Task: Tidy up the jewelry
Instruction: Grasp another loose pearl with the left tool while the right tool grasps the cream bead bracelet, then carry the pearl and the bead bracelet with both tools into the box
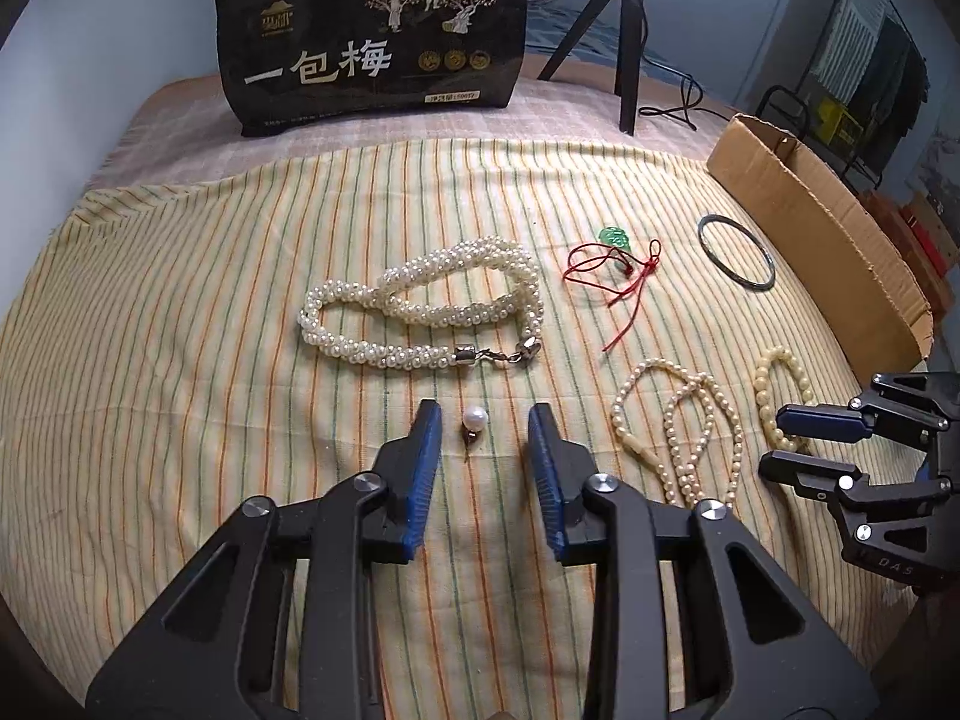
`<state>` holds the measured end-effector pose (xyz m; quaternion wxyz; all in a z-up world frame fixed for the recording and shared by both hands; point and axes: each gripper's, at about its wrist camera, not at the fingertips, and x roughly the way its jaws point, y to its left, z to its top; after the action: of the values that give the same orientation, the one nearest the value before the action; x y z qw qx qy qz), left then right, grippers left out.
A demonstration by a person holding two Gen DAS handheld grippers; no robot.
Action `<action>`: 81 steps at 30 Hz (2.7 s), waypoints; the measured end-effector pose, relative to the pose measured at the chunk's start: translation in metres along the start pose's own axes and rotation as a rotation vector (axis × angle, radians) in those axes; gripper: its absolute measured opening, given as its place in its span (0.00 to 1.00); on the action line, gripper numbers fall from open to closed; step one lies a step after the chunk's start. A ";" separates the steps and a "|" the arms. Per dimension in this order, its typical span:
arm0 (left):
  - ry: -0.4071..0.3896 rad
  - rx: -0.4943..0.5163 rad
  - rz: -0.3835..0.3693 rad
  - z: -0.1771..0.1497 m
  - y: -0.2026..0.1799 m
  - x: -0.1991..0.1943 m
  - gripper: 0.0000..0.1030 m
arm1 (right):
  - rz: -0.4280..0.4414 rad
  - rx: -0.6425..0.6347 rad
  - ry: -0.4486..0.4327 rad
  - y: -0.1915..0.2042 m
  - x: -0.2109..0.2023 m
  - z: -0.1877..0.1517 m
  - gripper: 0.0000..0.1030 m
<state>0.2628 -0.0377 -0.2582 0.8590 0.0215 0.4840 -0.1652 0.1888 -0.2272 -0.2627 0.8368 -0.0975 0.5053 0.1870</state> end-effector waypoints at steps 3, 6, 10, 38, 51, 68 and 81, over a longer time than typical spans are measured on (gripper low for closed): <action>0.006 -0.004 -0.009 0.000 0.001 0.005 0.24 | -0.019 -0.016 -0.001 0.001 -0.001 0.000 0.17; 0.004 -0.001 -0.010 -0.001 0.001 0.009 0.15 | -0.027 -0.021 -0.004 0.002 -0.001 -0.001 0.12; -0.002 -0.009 -0.019 -0.003 0.003 0.011 0.07 | -0.022 -0.013 -0.011 -0.001 -0.003 -0.001 0.05; -0.110 -0.002 -0.134 0.012 -0.035 -0.040 0.06 | 0.094 0.176 -0.206 -0.039 -0.074 0.006 0.05; -0.140 0.073 -0.186 0.028 -0.075 -0.054 0.06 | 0.044 0.255 -0.332 -0.074 -0.127 0.003 0.05; -0.130 0.257 -0.266 0.057 -0.168 -0.050 0.06 | -0.073 0.389 -0.385 -0.141 -0.158 -0.030 0.05; -0.107 0.325 -0.341 0.072 -0.231 -0.038 0.06 | -0.126 0.462 -0.378 -0.175 -0.160 -0.060 0.05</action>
<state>0.2341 -0.2597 -0.1596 0.8283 0.0686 0.4017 -0.3846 0.1455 -0.4422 -0.1537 0.9259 0.1008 0.3628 0.0298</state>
